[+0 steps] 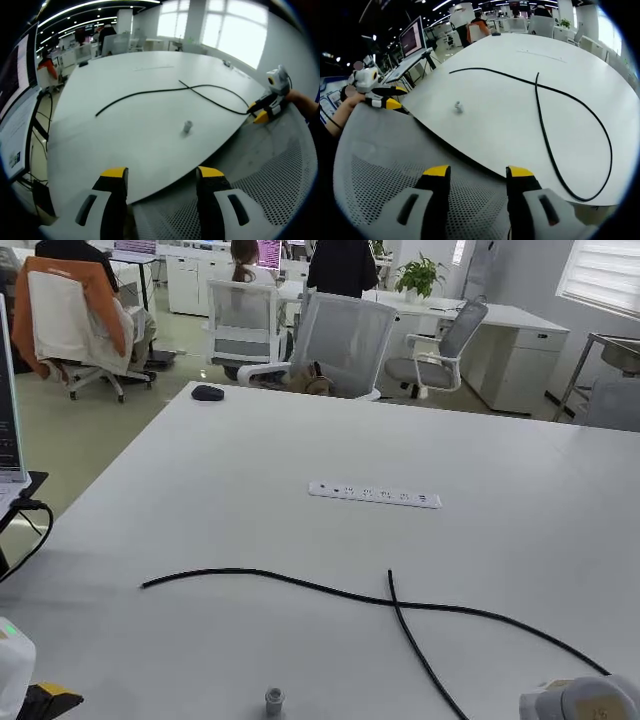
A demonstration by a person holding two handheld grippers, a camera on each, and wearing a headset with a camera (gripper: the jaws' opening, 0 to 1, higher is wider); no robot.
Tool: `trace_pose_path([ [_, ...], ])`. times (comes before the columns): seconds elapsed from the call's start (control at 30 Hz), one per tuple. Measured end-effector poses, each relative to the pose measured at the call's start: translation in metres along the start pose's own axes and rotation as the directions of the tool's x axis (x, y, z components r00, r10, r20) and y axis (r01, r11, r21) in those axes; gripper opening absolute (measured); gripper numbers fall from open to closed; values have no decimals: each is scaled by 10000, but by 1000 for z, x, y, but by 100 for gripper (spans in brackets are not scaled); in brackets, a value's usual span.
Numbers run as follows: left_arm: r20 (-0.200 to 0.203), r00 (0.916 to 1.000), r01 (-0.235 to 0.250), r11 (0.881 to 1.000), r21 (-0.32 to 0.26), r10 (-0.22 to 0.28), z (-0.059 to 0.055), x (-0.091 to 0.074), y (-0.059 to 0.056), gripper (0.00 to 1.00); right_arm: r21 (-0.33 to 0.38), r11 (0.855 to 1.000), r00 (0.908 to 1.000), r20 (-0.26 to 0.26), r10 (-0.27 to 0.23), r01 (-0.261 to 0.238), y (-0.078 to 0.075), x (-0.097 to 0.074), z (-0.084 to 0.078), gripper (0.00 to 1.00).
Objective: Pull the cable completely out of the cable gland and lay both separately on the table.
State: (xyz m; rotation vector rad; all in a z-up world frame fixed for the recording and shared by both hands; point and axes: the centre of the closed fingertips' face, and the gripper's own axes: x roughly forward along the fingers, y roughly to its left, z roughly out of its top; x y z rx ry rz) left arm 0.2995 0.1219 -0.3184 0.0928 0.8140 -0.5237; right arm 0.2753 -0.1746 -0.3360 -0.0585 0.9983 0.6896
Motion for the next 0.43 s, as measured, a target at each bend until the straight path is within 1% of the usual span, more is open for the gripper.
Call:
trace_pose_path([
  [0.27,-113,9998,167,9999,15,-167,-3,1,-2,54,39,10000,10000,-18,22,-22,1,1,-1,46],
  [0.37,-163,9999,-23,9998,197,27,-4,-1,1,49,83,10000,10000,-29,-45,45,-1,1,-2,47],
  [0.43,-228,9997,-80,9998,199,84,-5,-1,1,48,48,9999,10000,-13,-92,92,-1,1,-2,48],
])
